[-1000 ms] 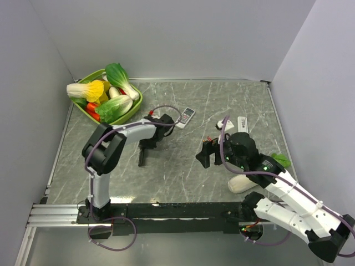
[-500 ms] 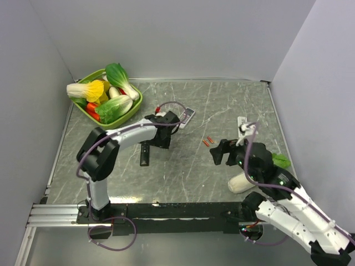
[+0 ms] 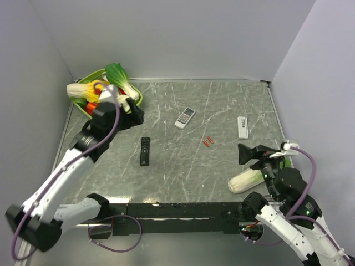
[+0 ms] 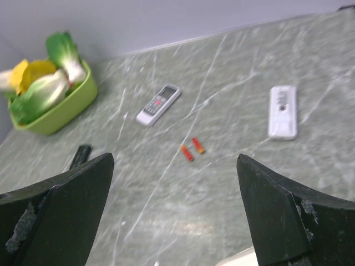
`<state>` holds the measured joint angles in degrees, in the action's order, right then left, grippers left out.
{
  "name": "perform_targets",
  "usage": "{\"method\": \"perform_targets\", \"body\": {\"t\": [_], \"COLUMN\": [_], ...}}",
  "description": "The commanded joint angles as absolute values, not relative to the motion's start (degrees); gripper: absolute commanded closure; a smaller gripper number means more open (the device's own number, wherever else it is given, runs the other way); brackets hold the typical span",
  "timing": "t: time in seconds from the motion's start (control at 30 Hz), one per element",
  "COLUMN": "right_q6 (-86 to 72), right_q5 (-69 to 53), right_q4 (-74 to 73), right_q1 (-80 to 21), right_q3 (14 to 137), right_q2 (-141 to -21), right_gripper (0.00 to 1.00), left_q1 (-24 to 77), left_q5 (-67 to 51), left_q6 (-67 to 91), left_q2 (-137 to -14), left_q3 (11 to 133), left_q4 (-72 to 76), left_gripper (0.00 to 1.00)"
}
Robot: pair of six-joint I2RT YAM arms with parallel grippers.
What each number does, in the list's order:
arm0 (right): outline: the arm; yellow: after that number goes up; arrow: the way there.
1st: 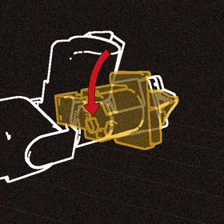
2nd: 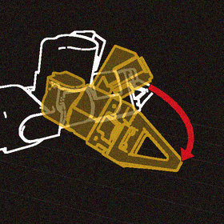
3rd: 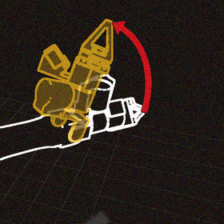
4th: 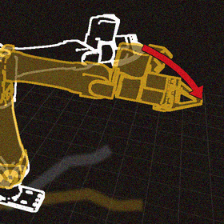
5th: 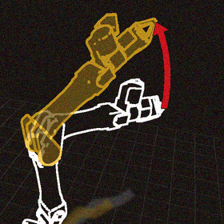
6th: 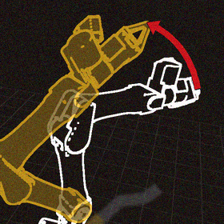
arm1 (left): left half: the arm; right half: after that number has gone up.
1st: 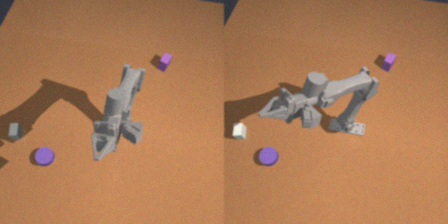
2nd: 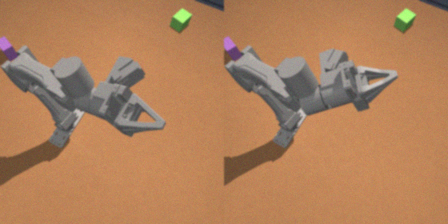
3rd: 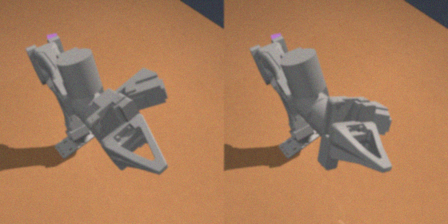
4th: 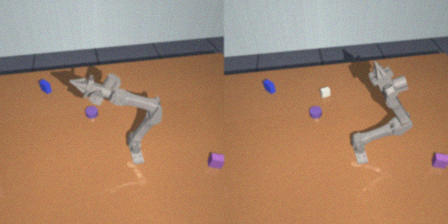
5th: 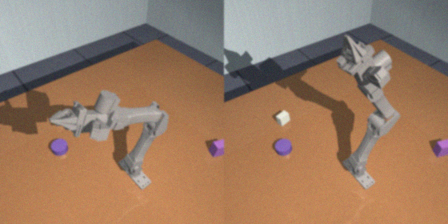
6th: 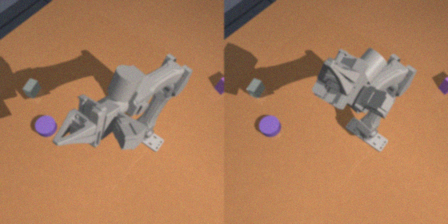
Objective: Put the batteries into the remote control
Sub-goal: Reset both arms
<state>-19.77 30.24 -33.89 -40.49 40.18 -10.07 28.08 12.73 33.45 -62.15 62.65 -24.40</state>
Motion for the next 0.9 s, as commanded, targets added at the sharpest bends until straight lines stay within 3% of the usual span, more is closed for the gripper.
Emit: {"method": "perform_targets", "body": {"t": [0.0, 0.4, 0.87], "right_q6": [-15.6, -12.7, -12.7], "right_q5": [37.4, 39.1, 40.6], "right_q4": [-31.9, -30.0, -29.2], "right_q1": [-40.2, -40.3, -40.3], "right_q3": [40.7, 38.6, 38.0], "right_q2": [-6.6, -3.8, -4.1], "right_gripper": [0.00, 0.00, 0.00], "left_q1": [26.1, 25.9, 24.6], "left_q5": [16.6, 33.9, 36.4], "left_q6": [31.0, 18.9, 15.2], "left_q2": [-50.3, -18.3, -13.3], "left_q3": [55.9, 38.7, 34.0], "left_q4": [-16.6, -4.4, -3.1], "left_gripper": [0.03, 0.03, 0.03]}}
